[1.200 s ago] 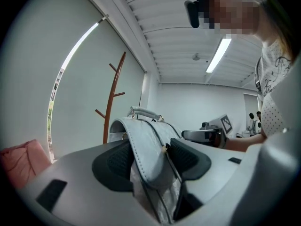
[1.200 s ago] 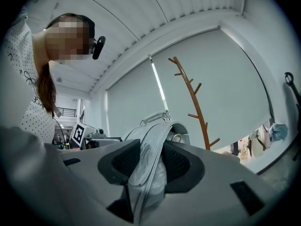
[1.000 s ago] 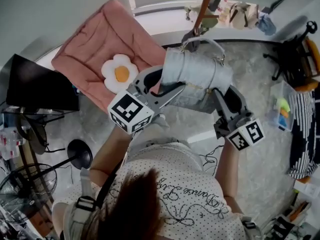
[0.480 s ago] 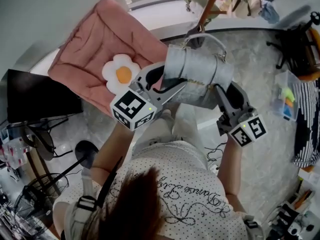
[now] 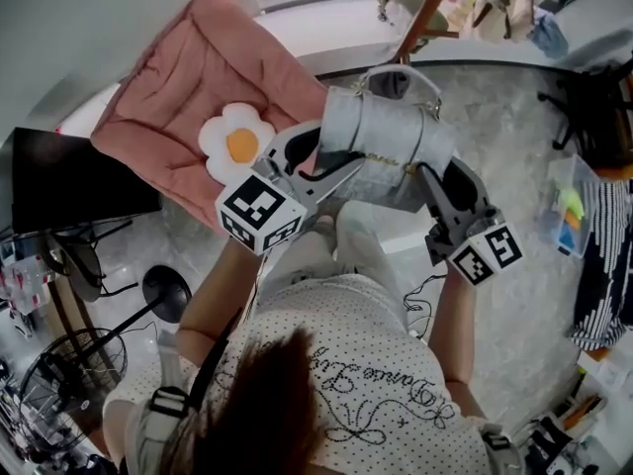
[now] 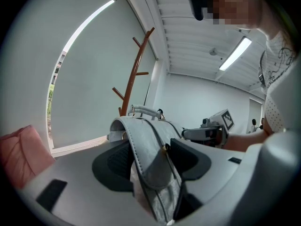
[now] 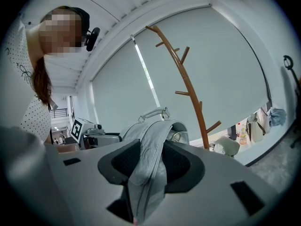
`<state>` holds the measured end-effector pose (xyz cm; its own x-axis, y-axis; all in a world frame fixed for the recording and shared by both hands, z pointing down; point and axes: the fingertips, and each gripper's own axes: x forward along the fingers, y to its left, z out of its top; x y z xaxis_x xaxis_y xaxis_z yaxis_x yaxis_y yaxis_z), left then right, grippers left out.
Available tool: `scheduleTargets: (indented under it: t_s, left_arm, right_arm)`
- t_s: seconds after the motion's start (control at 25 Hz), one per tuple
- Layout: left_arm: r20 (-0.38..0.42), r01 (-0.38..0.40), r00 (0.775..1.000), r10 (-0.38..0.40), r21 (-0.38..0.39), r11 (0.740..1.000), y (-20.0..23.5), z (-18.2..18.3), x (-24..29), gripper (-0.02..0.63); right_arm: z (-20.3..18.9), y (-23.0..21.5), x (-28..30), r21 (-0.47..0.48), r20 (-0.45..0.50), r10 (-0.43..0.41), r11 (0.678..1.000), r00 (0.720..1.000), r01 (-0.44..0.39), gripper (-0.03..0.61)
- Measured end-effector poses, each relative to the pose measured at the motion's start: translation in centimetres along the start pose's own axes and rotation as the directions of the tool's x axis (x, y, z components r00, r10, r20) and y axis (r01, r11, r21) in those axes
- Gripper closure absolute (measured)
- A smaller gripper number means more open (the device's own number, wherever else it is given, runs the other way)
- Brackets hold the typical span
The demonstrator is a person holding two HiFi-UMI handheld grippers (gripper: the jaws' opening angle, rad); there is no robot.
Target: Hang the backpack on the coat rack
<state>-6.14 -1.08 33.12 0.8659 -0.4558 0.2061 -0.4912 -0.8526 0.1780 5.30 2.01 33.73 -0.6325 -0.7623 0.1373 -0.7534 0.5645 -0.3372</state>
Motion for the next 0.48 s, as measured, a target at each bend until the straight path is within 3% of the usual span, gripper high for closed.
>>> scheduleTargets:
  t_s: [0.48]
  left_arm:
    - [-0.061, -0.082, 0.995, 0.080, -0.035, 0.996, 2.5, -1.0, 8.0, 0.374]
  right_arm:
    - [0.1, -9.0, 1.8, 0.021, -0.109, 0.105, 0.994, 0.988, -0.104, 0.420]
